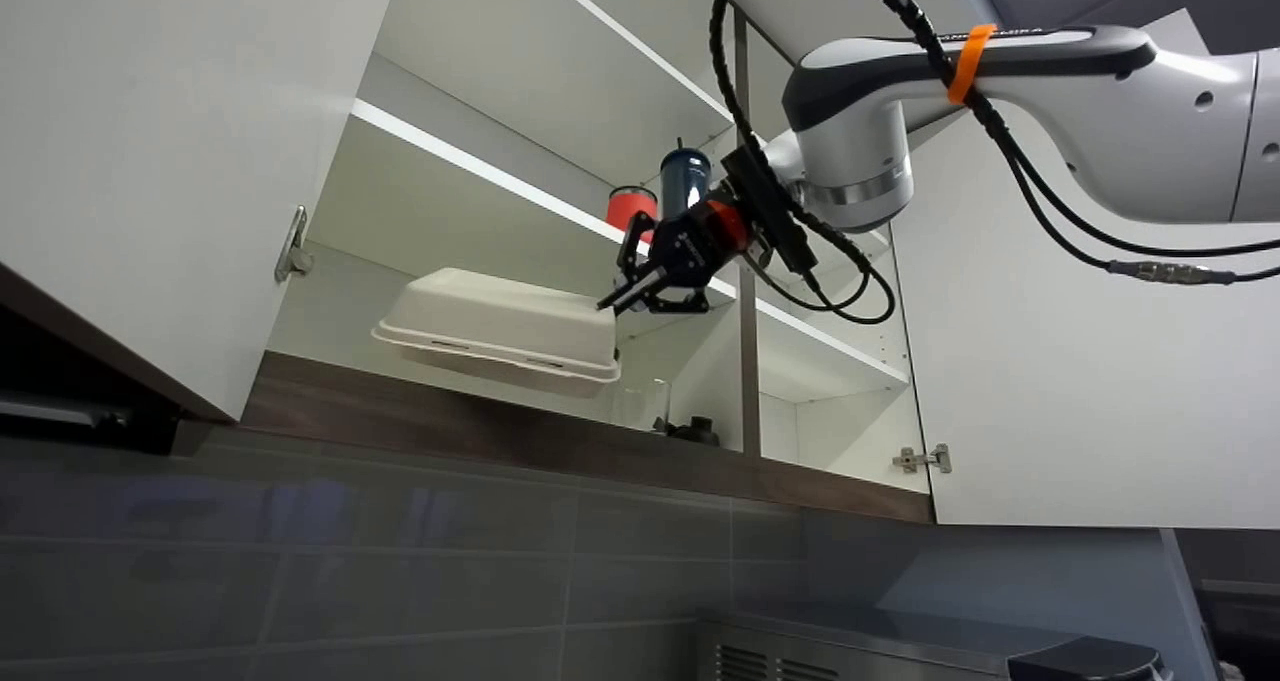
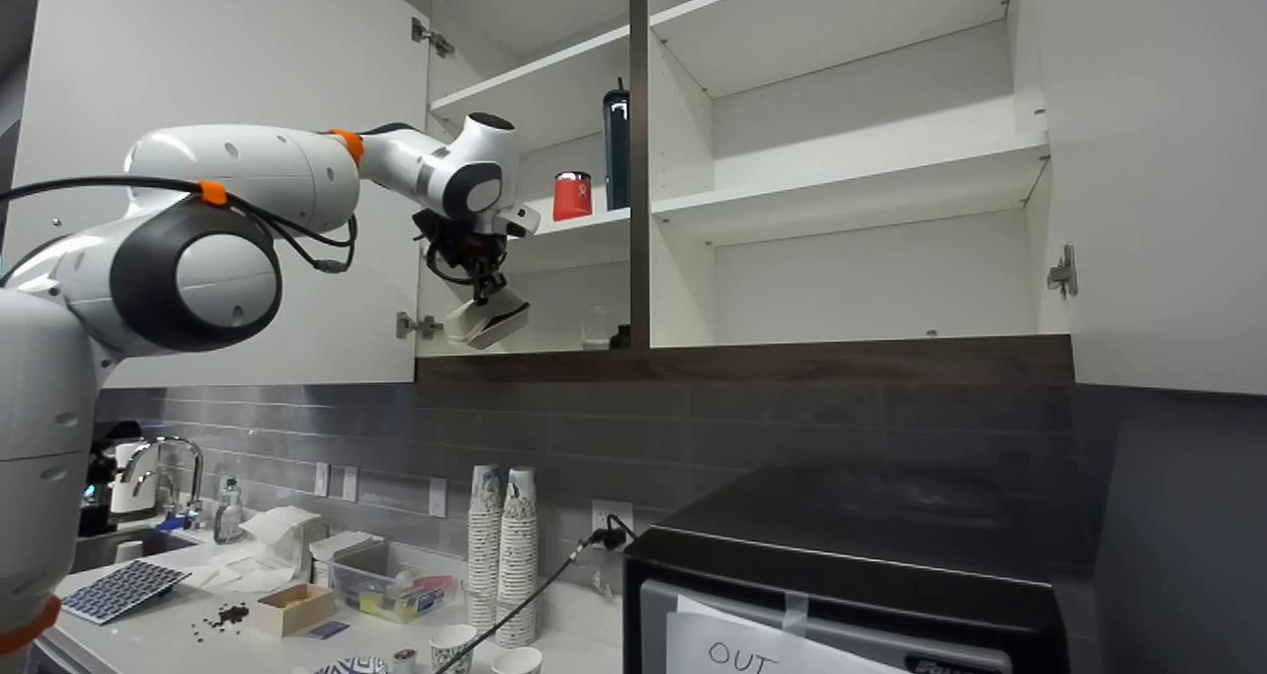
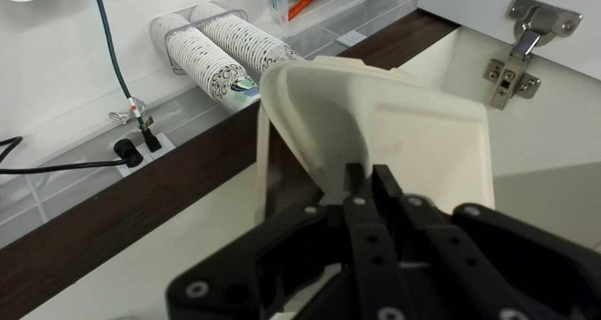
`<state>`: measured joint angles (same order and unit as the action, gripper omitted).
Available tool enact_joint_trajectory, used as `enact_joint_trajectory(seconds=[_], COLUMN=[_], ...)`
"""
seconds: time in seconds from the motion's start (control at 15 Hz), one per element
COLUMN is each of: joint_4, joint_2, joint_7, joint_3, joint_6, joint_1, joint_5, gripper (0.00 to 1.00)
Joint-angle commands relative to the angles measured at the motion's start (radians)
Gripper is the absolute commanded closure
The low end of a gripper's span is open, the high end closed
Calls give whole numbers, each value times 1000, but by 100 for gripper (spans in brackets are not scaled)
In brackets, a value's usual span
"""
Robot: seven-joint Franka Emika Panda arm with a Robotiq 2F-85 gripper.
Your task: Put the container inside the cupboard
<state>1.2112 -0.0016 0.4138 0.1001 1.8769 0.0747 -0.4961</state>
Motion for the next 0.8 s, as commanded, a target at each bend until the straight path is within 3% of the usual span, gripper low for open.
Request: enact_joint_trajectory(seconds=[0.0, 0.47, 0.53, 0.6, 0.73], joint_4=[-108, -251, -276, -302, -329], joint_2=[77, 188, 207, 224, 246], joint_7=[108, 228, 241, 252, 270], joint_3=[14, 11, 10, 11, 12], joint_6=[-39, -66, -78, -92, -96], joint_1=[13, 33, 34, 35, 35], joint_5=[51, 94, 95, 93, 98], gripper=[98, 98, 77, 64, 51])
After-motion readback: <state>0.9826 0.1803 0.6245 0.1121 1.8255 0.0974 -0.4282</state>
